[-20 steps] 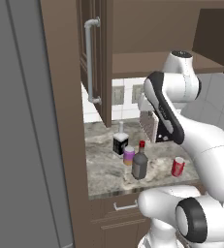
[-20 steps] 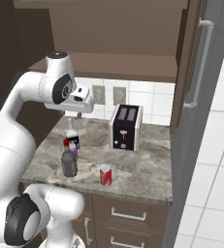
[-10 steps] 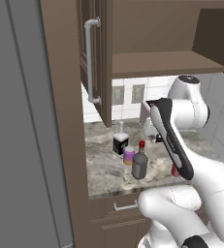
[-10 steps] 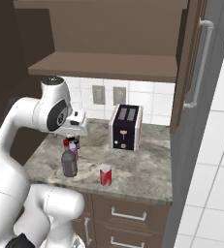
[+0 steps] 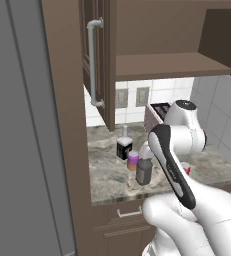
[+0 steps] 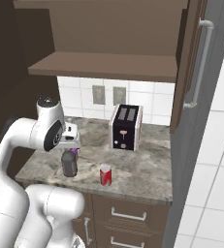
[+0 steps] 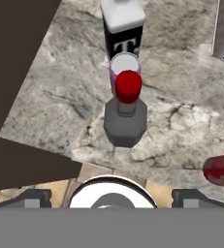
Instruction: Sort all alcoholic drinks to one cabinet, and non-alcoholic drinks to the other.
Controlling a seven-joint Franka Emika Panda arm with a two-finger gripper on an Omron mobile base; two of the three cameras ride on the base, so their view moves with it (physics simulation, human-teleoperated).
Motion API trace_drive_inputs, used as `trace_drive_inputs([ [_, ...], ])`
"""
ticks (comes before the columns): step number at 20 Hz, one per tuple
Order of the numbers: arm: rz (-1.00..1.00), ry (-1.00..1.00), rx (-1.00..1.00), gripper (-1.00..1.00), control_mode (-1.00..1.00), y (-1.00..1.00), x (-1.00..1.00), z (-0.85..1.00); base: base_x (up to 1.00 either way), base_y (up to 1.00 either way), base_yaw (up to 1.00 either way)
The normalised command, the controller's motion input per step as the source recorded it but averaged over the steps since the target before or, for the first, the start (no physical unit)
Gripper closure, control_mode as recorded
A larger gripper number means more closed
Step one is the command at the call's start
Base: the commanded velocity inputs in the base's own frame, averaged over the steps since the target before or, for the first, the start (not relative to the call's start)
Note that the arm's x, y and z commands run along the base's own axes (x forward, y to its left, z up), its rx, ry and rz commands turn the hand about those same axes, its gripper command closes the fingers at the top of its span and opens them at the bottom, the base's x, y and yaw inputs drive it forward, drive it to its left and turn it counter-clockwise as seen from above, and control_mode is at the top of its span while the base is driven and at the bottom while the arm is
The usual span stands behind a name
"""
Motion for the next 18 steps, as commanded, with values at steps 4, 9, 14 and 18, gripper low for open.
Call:
trace_drive_inputs([
  [4,0.01,0.02,0.00,-1.00,-1.00,0.34,0.32,-0.32,0.00,0.00,0.00],
  [9,-0.02,0.00,0.00,-1.00,-1.00,0.01,0.13,-0.29,0.00,0.00,0.00],
  [14,-0.10,0.00,0.00,-1.00,-1.00,0.00,0.05,-0.20,0.00,0.00,0.00],
  [18,-0.09,0.00,0.00,-1.00,-1.00,0.00,0.25,-0.22,0.00,0.00,0.00],
])
